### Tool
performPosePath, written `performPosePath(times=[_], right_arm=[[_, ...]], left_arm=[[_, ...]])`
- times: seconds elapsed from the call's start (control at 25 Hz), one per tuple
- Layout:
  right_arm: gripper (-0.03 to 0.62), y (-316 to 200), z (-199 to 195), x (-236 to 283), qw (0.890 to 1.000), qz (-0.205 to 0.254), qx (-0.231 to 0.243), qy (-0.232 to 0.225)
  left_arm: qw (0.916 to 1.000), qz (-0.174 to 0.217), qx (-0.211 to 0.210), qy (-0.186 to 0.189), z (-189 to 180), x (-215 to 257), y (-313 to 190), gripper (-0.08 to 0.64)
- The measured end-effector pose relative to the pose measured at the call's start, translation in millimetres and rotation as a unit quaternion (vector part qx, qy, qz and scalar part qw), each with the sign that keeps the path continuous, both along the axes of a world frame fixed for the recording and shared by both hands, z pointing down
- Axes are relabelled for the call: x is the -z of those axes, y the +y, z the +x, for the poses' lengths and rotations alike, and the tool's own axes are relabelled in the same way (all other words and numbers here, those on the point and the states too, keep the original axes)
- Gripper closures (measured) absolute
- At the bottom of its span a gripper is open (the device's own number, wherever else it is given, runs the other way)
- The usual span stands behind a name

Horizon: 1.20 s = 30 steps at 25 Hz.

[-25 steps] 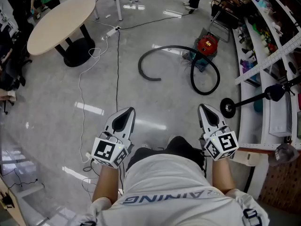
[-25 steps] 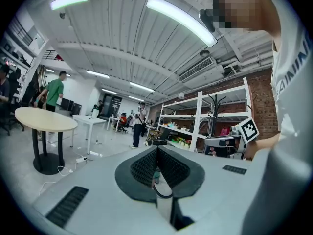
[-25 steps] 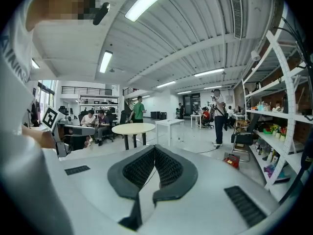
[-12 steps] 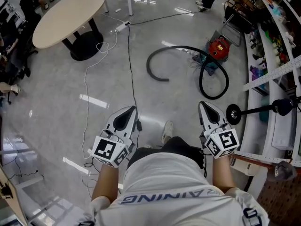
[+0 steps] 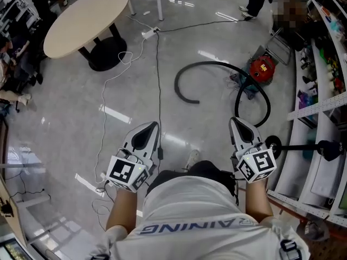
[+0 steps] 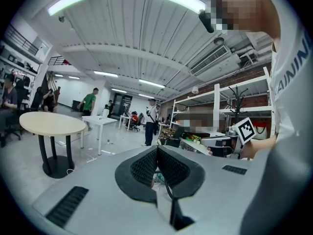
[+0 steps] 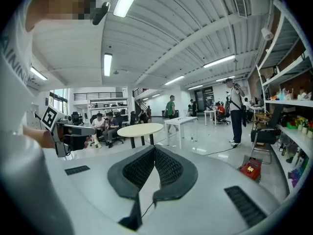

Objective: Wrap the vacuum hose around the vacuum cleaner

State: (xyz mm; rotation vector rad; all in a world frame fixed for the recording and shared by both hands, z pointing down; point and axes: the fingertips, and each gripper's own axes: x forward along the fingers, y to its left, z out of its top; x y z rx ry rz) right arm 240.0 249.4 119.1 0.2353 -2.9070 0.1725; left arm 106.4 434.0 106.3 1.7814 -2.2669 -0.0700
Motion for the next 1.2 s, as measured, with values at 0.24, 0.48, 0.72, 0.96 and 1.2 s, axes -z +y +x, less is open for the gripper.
performPosePath(times=[0.24, 0.48, 0.72, 0.96, 1.2], right_arm=[[0.581, -65.8, -15.2, -8.5, 1.000, -0.013, 0.027, -0.009], [0.581, -106.8, -38.8, -14.6, 0.998, -0.039, 0.035, -0.026], [0.581, -129.2, -57.2, -21.3, 0.999, -0.044, 0.021, -0.020], [0.581, -158.8, -85.0, -22.4, 1.000, -0.029, -0.005, -0.004], [0.581, -177.5, -150.0, -27.0, 1.000, -0.016, -0.022, 0.013]], left_arm=[[0.9995, -0.008, 0.028, -0.016, -2.3, 4.9, -58.4, 0.543], [0.9987, -0.021, 0.047, -0.007, -19.6, 9.9, -92.2, 0.543], [0.9991, -0.023, 0.035, 0.000, -49.0, 6.8, -122.2, 0.543], [0.9999, -0.008, 0.004, 0.013, -91.4, -4.4, -163.7, 0.543], [0.9997, -0.004, -0.016, 0.016, -166.5, -19.0, -187.0, 0.543]])
